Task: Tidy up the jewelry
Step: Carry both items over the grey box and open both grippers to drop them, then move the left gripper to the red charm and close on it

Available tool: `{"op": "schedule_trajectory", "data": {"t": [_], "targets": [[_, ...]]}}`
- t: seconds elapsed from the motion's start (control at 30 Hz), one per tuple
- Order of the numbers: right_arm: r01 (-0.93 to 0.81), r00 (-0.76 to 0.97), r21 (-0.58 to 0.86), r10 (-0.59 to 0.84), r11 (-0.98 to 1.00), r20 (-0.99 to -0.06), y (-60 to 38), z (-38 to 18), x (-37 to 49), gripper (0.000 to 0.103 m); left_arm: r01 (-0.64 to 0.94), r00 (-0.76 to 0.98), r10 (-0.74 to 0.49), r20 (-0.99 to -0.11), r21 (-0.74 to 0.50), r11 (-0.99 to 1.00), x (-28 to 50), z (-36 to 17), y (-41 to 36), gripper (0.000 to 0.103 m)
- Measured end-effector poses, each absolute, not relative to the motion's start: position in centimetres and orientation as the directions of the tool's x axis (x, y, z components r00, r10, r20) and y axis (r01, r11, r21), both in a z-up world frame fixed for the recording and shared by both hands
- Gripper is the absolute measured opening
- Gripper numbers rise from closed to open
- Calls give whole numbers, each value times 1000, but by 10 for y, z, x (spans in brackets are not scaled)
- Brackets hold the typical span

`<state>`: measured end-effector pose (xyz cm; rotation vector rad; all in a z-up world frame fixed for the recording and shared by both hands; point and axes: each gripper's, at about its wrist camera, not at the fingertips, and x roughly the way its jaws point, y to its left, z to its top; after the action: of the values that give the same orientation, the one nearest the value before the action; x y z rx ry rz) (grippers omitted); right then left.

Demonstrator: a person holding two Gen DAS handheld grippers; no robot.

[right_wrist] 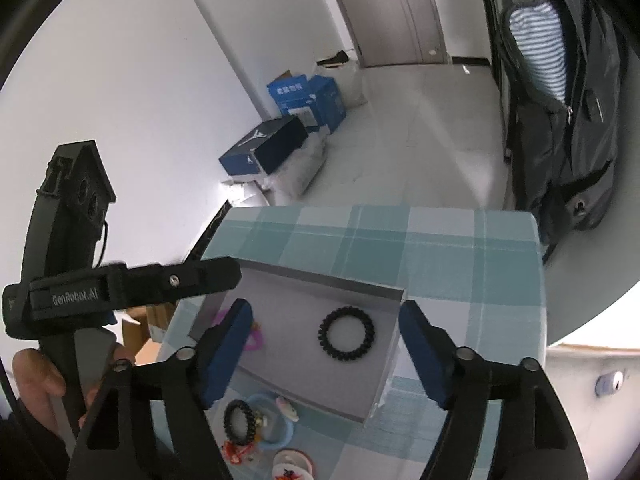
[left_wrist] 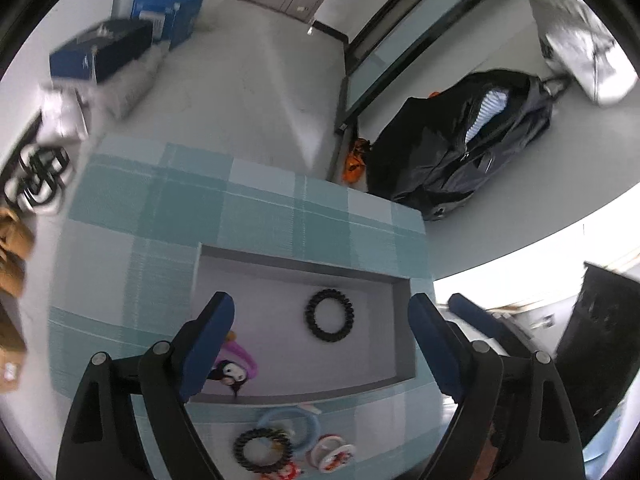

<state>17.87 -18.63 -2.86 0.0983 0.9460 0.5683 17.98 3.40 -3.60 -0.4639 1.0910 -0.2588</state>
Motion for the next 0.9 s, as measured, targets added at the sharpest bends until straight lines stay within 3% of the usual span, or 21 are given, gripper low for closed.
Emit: {"op": "schedule_trajectory", "data": {"t": [0.3,0.9], "targets": [[-420,488,269,466,867,-738,-183,-26,167,93,7,545,-268,-795,-314,949,159,-17,30,86],[-475,572,299,549,828,-609,-193,-8,106,100,-9,660,-149,-737,-206,978,94,-2,35,86]]}}
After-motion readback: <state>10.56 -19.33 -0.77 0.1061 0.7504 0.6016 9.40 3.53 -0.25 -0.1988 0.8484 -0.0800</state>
